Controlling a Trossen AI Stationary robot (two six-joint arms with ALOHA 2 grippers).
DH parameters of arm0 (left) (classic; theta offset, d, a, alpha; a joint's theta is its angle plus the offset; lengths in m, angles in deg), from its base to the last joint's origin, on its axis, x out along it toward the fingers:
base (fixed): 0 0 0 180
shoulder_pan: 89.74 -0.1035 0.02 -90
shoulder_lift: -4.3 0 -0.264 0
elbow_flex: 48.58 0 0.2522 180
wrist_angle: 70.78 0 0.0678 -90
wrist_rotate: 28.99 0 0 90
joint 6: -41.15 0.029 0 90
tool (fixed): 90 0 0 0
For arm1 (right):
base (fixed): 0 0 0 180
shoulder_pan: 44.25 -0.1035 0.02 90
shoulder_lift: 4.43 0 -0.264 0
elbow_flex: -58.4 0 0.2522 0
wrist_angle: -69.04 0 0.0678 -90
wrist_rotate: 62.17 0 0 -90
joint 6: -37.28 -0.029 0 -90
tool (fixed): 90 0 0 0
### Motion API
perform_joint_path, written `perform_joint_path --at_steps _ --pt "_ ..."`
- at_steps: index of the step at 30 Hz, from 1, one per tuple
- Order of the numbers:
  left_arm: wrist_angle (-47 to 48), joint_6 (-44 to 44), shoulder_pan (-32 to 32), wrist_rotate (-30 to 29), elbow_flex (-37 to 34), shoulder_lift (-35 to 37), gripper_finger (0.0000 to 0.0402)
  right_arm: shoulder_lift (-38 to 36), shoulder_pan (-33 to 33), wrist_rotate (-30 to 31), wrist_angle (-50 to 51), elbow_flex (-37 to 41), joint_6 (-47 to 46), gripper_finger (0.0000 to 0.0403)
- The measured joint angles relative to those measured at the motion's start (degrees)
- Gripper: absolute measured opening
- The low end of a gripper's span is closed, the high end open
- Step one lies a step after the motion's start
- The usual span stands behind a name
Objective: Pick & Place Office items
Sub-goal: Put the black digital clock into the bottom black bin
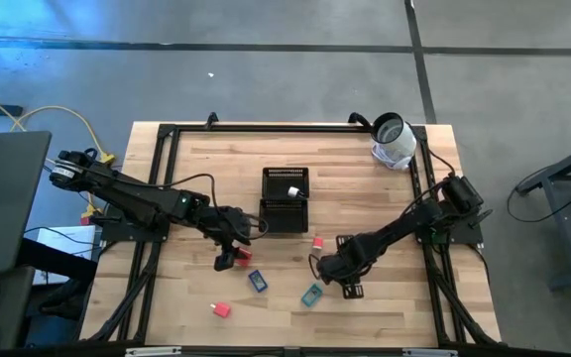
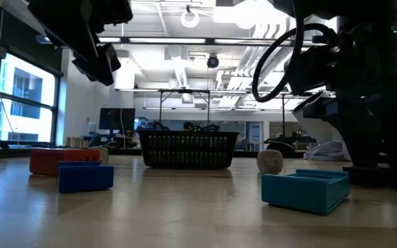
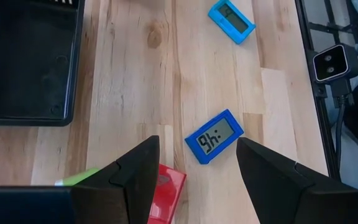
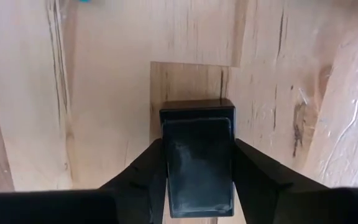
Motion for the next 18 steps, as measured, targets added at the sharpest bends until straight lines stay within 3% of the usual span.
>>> perform_joint_path --at_steps 10,18 --pt "-0.38 0.39 -0.02 -1.62 0.0 0.01 0.021 -2.1 2.54 3.49 0.5 0.1 -0.3 0.0135" --pt "-1.55 0.42 -0.01 -6.67 0.0 0.01 0.021 -3.94 4.98 3.71 -1.38 0.06 0.89 0.0135"
